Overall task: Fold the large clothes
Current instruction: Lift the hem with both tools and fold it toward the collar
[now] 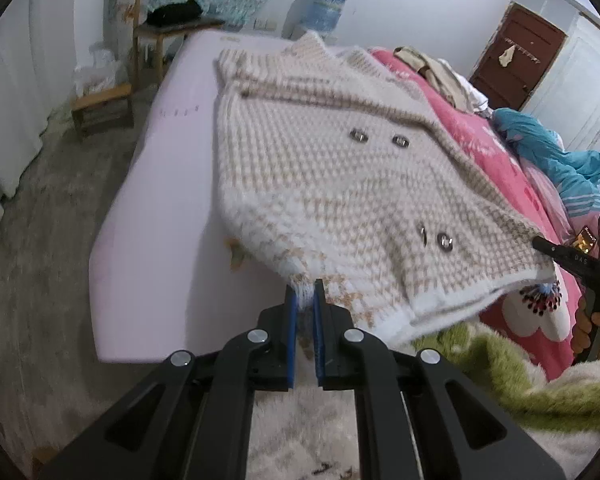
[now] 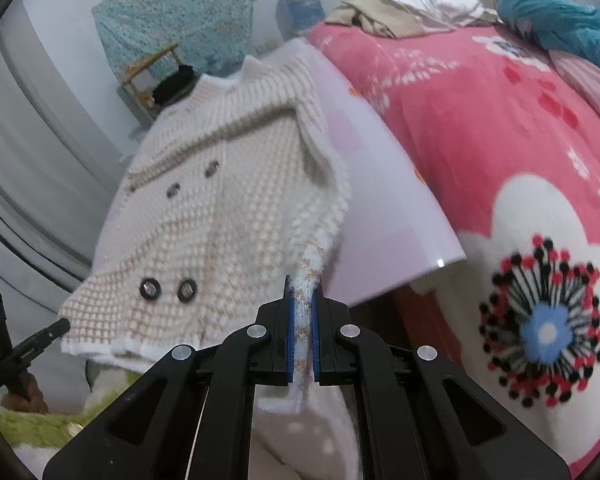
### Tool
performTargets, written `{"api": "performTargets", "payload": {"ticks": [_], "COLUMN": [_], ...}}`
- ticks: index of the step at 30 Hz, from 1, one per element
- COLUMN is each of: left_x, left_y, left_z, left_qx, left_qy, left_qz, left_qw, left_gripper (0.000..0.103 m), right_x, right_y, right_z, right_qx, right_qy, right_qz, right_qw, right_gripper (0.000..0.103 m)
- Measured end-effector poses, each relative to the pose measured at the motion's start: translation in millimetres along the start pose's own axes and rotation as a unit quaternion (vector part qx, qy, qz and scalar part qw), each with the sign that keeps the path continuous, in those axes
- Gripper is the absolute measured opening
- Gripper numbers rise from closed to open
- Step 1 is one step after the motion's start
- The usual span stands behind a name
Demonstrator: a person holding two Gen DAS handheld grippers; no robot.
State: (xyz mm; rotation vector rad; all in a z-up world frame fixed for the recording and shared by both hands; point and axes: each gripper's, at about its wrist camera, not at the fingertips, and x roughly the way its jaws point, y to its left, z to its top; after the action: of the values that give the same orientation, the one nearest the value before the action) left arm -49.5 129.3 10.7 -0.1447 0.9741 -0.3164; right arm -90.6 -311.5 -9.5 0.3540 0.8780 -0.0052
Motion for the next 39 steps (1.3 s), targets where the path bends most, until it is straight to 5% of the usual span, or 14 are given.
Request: {"api": "performTargets", "payload": {"ticks": [10, 19, 28, 39], "left_x": [12, 36, 93, 139], "left_y": [-1, 28, 66, 100], "left_z": [52, 113, 164, 184], "left_qx": [0.007, -0.040, -0.100, -0.164], "left_qy": [-0.037, -0.066, -0.033, 0.018], "left_qz": [-0.016, -0.015, -0.025, -0.080], "left_qw": [0.9992, 0.9969, 0.9941, 0.9831], "left_gripper": [0.007, 0.007, 0.008, 0.021], "right_x": [4, 44, 110, 168], "right_y": [22, 28, 13, -14], "right_z": [46, 109, 155, 158], "right_qx": [0.009, 0.013, 0.050, 0.105], "right_qy": [-0.050, -0.079, -0.062, -0.014], "right_qz": [0.059, 0.081, 0.081, 0.073], "right_qw": [0.997, 0.994, 0.993, 0.992], "right_gripper": [0.005, 0.005, 0.005, 0.008]}}
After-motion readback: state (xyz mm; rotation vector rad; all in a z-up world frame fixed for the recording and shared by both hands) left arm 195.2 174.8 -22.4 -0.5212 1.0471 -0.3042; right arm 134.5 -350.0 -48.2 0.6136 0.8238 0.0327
